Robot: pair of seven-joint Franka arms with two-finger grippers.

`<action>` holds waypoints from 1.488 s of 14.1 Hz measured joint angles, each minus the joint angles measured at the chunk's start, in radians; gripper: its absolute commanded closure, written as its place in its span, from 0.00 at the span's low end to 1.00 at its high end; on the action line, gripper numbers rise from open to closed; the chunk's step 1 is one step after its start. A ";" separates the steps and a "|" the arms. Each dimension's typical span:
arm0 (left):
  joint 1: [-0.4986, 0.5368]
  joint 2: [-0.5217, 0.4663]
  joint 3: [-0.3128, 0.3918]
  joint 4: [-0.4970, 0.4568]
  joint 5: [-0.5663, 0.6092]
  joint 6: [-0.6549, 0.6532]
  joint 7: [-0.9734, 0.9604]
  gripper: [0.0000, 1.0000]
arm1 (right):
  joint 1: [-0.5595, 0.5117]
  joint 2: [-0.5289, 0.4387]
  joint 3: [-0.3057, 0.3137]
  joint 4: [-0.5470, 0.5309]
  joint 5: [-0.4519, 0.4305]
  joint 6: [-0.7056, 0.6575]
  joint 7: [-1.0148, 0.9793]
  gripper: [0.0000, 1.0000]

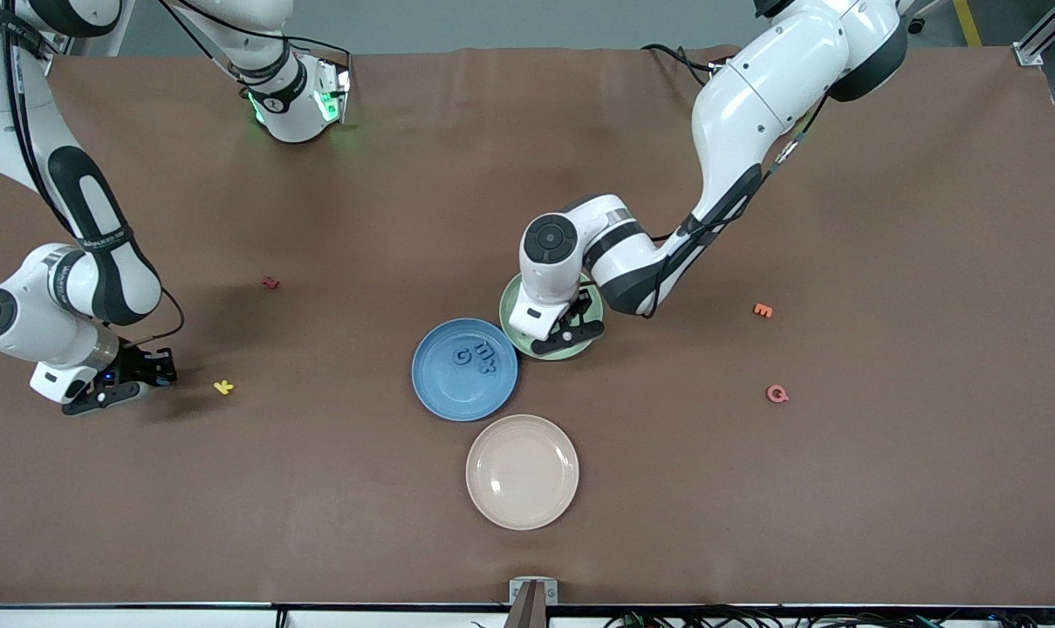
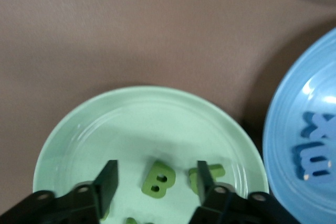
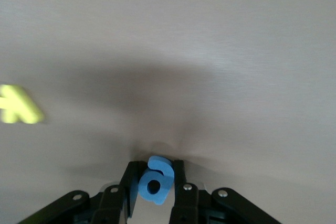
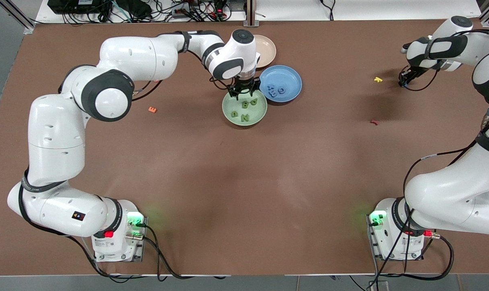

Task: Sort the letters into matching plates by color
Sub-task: 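Release the B on the green plate while the right carries a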

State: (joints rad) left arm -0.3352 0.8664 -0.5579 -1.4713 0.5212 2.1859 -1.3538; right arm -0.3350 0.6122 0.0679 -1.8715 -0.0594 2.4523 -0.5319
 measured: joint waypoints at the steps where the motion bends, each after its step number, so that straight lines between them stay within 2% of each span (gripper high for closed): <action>1: 0.009 -0.002 0.000 0.007 0.000 0.000 0.001 0.12 | 0.023 -0.013 0.004 0.008 0.000 -0.046 0.046 0.99; 4: 0.040 -0.016 -0.001 0.015 0.000 0.000 0.009 0.11 | 0.120 -0.071 0.013 0.013 0.001 -0.161 0.240 0.99; 7: 0.061 -0.025 -0.001 0.016 0.000 0.000 0.016 0.11 | 0.223 -0.108 0.036 0.013 0.007 -0.208 0.464 0.99; 9: 0.067 -0.026 -0.002 0.016 0.000 0.000 0.016 0.04 | 0.296 -0.114 0.060 0.013 0.010 -0.213 0.638 0.99; 13: 0.075 -0.028 -0.004 0.015 0.000 -0.001 0.025 0.02 | 0.481 -0.115 0.071 0.015 0.014 -0.196 0.992 1.00; 15: 0.114 -0.040 -0.025 0.001 -0.008 -0.002 0.092 0.02 | 0.562 -0.115 0.071 0.032 0.014 -0.186 1.139 1.00; 17: 0.180 -0.085 -0.057 -0.040 -0.088 -0.004 0.211 0.01 | 0.631 -0.109 0.071 0.061 0.014 -0.186 1.258 1.00; 21: 0.300 -0.269 -0.061 -0.196 -0.338 -0.014 0.536 0.02 | 0.711 -0.045 0.070 0.150 0.014 -0.184 1.398 1.00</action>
State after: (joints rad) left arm -0.0349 0.5974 -0.6184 -1.6669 0.1833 2.1721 -0.8179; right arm 0.3761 0.5675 0.1376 -1.7218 -0.0451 2.2686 0.8662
